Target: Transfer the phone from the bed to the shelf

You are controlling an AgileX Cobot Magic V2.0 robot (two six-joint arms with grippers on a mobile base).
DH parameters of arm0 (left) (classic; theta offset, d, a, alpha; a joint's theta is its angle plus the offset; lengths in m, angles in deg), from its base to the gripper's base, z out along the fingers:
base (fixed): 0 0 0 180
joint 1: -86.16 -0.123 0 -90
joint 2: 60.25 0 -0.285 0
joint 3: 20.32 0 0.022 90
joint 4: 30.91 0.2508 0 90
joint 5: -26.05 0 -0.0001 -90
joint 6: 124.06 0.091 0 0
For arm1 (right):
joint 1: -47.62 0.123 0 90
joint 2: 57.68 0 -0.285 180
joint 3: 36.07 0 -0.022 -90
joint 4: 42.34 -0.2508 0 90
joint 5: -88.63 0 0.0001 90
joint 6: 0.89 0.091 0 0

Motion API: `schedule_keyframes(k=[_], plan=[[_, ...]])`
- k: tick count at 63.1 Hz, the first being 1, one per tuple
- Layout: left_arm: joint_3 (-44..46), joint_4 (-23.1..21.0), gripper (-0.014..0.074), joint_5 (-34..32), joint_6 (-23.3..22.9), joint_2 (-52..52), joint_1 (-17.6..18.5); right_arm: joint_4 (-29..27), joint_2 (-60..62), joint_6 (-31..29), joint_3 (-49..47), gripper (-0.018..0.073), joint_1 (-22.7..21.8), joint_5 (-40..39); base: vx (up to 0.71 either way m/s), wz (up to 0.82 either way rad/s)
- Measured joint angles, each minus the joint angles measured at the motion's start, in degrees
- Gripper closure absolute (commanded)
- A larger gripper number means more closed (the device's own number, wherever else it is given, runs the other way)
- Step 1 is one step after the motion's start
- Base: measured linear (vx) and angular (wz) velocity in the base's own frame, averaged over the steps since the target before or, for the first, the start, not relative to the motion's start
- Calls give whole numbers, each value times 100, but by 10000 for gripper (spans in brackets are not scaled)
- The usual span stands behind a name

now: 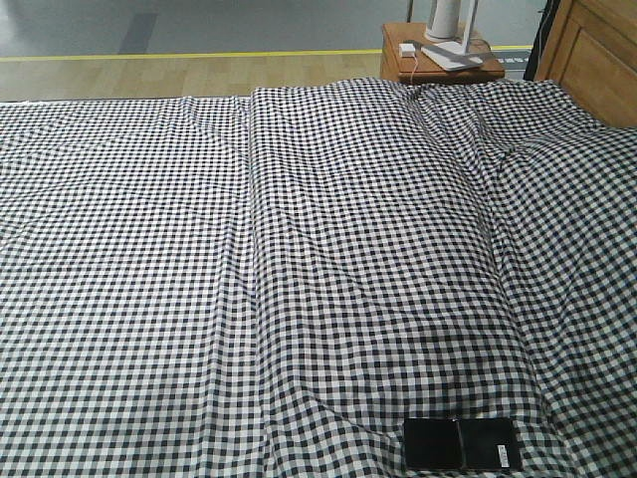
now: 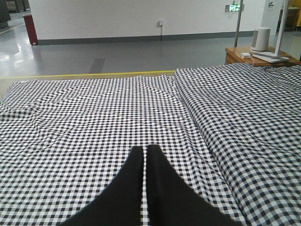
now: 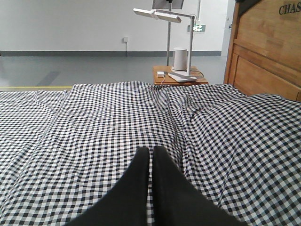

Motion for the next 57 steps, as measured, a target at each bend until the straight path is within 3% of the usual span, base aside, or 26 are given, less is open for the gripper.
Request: schedule_keyframes(k=[57], plan=[[0, 0, 595, 0, 0, 0, 0, 0, 0, 0, 0, 564, 0, 0, 0, 0]])
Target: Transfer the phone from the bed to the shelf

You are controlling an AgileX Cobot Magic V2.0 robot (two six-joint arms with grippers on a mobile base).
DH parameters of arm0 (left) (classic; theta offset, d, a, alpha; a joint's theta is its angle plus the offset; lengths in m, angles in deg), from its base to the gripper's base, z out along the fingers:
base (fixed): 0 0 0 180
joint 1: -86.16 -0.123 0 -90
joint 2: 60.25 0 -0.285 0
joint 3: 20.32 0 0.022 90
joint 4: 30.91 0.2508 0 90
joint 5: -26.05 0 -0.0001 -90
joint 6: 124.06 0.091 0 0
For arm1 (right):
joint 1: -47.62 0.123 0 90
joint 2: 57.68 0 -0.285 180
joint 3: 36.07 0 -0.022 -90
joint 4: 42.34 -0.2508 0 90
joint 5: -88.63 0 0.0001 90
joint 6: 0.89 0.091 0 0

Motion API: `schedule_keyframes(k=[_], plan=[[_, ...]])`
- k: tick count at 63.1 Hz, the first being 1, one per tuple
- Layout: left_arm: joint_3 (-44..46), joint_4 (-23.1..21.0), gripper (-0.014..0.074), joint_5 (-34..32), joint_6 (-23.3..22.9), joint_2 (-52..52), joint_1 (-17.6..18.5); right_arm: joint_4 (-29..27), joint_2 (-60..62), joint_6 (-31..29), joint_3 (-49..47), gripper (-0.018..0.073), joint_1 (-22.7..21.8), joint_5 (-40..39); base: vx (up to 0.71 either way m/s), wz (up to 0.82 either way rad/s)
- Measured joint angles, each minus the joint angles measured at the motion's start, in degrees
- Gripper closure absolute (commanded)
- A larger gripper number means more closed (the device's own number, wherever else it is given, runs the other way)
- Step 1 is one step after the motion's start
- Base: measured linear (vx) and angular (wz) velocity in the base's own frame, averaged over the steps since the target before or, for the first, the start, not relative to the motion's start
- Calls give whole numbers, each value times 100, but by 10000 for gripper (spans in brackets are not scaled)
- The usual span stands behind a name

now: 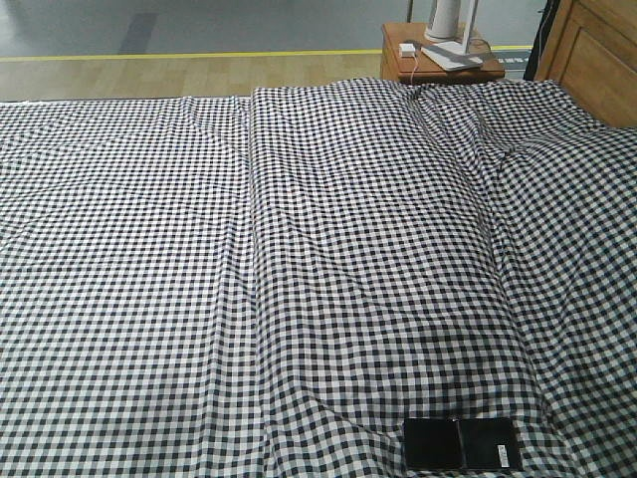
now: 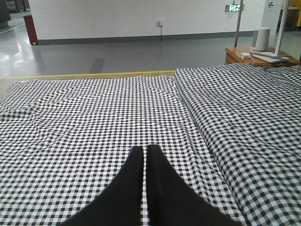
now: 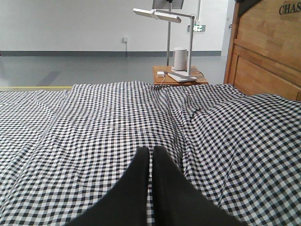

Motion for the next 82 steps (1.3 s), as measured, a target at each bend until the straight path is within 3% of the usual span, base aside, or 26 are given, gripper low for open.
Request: schedule_keyframes(k=[34, 57, 82], plan=[[0, 0, 595, 0, 0, 0, 0, 0, 0, -26, 0, 564, 0, -138, 0, 0], [0, 0, 595, 0, 0, 0, 0, 0, 0, 212, -50, 564, 0, -1910, 0, 0], [0, 0, 595, 0, 0, 0, 0, 0, -440, 169, -2159, 564, 0, -2331, 0, 0]])
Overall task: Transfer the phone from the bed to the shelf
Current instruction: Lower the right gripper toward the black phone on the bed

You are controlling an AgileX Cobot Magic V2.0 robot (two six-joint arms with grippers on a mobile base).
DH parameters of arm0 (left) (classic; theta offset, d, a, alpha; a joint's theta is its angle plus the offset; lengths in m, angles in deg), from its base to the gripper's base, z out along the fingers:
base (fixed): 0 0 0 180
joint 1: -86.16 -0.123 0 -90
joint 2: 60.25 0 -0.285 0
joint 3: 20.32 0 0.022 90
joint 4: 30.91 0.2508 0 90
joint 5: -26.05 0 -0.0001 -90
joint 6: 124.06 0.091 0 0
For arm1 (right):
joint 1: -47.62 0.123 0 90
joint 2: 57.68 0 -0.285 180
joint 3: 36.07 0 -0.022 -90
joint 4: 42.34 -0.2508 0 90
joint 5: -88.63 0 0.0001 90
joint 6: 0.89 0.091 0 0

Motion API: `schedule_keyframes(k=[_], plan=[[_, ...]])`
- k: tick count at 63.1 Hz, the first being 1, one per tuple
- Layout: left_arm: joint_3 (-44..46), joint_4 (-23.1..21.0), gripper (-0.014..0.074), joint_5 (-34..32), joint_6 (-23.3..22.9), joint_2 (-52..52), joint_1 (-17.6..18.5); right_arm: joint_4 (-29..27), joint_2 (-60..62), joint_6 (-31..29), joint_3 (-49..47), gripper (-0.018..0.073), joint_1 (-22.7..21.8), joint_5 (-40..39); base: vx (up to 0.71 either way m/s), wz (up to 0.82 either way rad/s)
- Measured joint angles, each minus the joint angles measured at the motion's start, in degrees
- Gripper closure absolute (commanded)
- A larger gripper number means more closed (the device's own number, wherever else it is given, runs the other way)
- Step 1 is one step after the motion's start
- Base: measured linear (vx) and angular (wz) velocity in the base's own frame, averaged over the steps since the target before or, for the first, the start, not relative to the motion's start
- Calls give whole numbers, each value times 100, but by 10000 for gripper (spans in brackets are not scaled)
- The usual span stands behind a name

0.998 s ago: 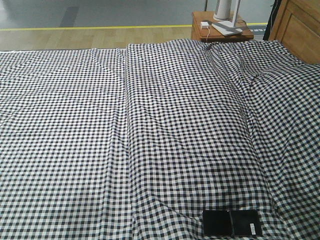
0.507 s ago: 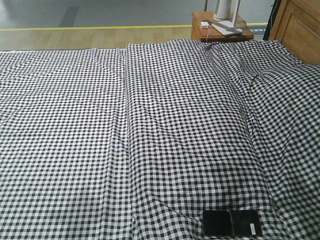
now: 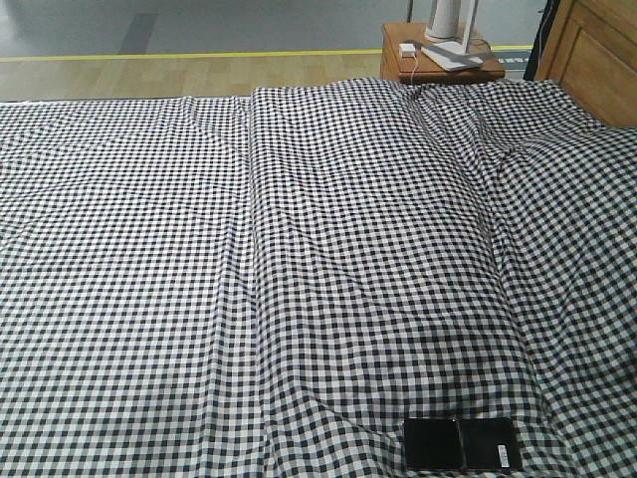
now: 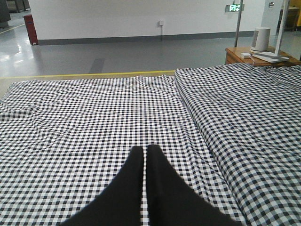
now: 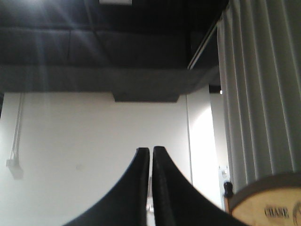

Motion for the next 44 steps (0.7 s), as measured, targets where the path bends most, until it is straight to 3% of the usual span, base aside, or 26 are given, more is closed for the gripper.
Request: schedule_keyframes(k=[10, 27, 37, 44], plan=[[0, 0, 595, 0, 0, 0, 0, 0, -883, -40, -867, 560, 0, 332, 0, 0], [0, 0, 595, 0, 0, 0, 0, 0, -2689, -125, -2084, 505, 0, 2251, 0, 0], [0, 0, 595, 0, 0, 0, 0, 0, -3547, -129, -2310, 380, 0, 2905, 0, 0], [0, 0, 595, 0, 0, 0, 0, 0, -4002, -129, -2316, 213, 0, 3282, 0, 0]])
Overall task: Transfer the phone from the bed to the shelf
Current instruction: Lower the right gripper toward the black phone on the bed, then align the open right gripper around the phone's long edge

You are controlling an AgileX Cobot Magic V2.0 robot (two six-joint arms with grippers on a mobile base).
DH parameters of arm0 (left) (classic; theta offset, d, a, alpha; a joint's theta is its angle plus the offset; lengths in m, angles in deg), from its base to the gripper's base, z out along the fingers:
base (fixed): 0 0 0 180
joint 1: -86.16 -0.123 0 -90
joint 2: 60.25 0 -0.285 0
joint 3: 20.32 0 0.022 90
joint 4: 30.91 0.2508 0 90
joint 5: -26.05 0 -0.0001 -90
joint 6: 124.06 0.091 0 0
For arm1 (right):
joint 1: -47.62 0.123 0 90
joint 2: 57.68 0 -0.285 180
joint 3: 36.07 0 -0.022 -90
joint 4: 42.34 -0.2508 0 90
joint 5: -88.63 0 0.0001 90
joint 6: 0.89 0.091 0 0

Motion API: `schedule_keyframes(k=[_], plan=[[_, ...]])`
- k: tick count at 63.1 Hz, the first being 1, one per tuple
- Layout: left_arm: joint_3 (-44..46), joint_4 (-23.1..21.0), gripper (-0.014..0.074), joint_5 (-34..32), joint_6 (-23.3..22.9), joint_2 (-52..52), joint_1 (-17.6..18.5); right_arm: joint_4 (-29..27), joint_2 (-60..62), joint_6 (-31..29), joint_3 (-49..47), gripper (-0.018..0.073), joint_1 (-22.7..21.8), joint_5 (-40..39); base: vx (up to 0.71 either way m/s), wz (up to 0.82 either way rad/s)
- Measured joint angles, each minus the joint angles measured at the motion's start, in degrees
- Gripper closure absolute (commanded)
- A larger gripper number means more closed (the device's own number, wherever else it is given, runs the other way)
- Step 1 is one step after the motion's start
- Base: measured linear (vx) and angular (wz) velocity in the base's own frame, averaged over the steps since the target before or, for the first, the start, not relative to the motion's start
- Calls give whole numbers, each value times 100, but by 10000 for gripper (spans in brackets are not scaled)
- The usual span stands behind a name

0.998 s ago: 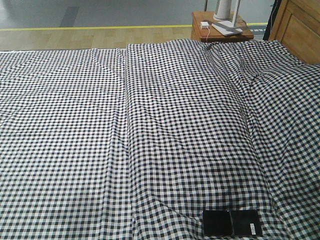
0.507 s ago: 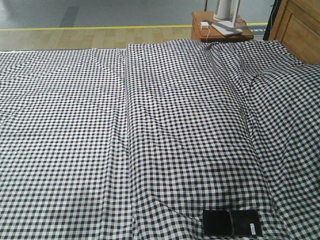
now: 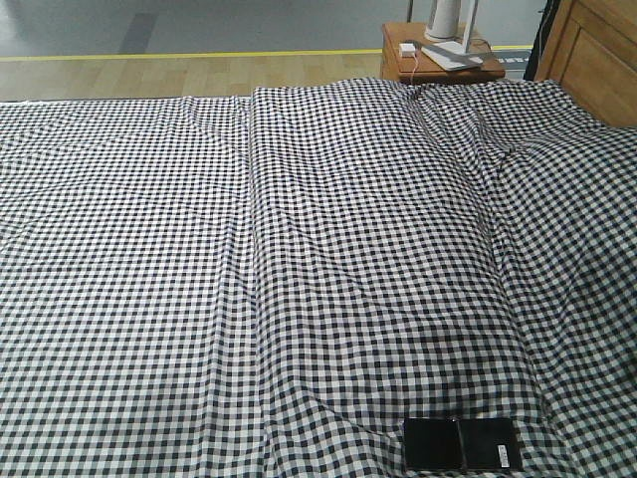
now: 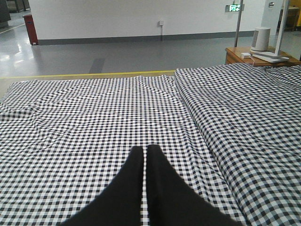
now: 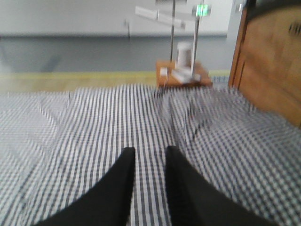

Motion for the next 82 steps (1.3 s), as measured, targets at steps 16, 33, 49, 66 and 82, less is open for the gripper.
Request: schedule_keyframes(k=[16, 33, 49, 66, 82], plan=[[0, 0, 595, 0, 0, 0, 0, 0, -699, 0, 0, -171, 0, 553, 0, 0], [0, 0, 595, 0, 0, 0, 0, 6, -1075, 135, -18, -153, 0, 776, 0, 0], [0, 0, 595, 0, 0, 0, 0, 6, -1778, 418, -715, -141, -376, 2074, 0, 0], [0, 0, 595, 0, 0, 0, 0, 6, -3082, 437, -1630, -127, -1349, 2932, 0, 0], [0, 0, 595, 0, 0, 0, 0, -141, -4452, 191, -1872, -118, -2122, 2984, 0, 0]])
